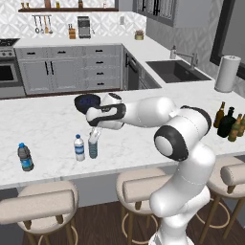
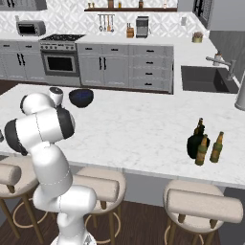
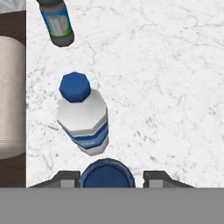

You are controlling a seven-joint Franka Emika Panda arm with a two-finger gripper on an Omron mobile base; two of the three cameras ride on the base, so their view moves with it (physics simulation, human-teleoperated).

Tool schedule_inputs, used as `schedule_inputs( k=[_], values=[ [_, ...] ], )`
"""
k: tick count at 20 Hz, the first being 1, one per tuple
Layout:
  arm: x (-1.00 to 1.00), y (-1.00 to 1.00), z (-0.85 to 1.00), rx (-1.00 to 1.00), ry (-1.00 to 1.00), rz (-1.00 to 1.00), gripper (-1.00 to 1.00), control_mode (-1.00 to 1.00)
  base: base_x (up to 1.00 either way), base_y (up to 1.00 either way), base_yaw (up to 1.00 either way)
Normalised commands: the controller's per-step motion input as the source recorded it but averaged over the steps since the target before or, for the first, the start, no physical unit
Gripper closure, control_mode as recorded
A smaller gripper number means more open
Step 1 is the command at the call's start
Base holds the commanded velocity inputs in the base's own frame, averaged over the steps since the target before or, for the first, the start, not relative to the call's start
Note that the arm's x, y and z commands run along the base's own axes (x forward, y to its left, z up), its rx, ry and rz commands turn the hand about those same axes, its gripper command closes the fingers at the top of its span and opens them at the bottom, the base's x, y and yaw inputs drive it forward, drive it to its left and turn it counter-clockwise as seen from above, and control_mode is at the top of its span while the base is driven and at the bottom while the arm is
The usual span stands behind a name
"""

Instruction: Move the plastic bottles in the middle to the plastics group, and the glass bottles in the middle to the glass group.

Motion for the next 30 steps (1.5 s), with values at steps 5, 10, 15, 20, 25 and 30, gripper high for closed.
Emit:
schedule_inputs(
  k=[5,10,15,20,25,30],
  values=[
    [0.0,0.0,0.12,0.0,0.0,0.0,-1.0,-1.0,0.0,0.0,0.0],
    [0.0,-0.02,0.51,0.0,0.0,0.0,-1.0,-1.0,0.0,0.0,0.0],
    [-0.35,-0.34,0.65,0.0,0.0,-0.05,-1.0,-1.0,0.0,0.0,0.0],
    [-0.62,-0.83,0.4,0.01,0.0,-0.23,-1.0,-1.0,0.0,0.0,0.0],
    [-0.75,-0.85,0.35,0.0,0.0,-0.35,-1.0,-1.0,0.0,0.0,0.0],
    [-0.74,-0.9,0.48,0.0,0.1,-0.4,-1.0,-1.0,0.0,0.0,0.0]
  ],
)
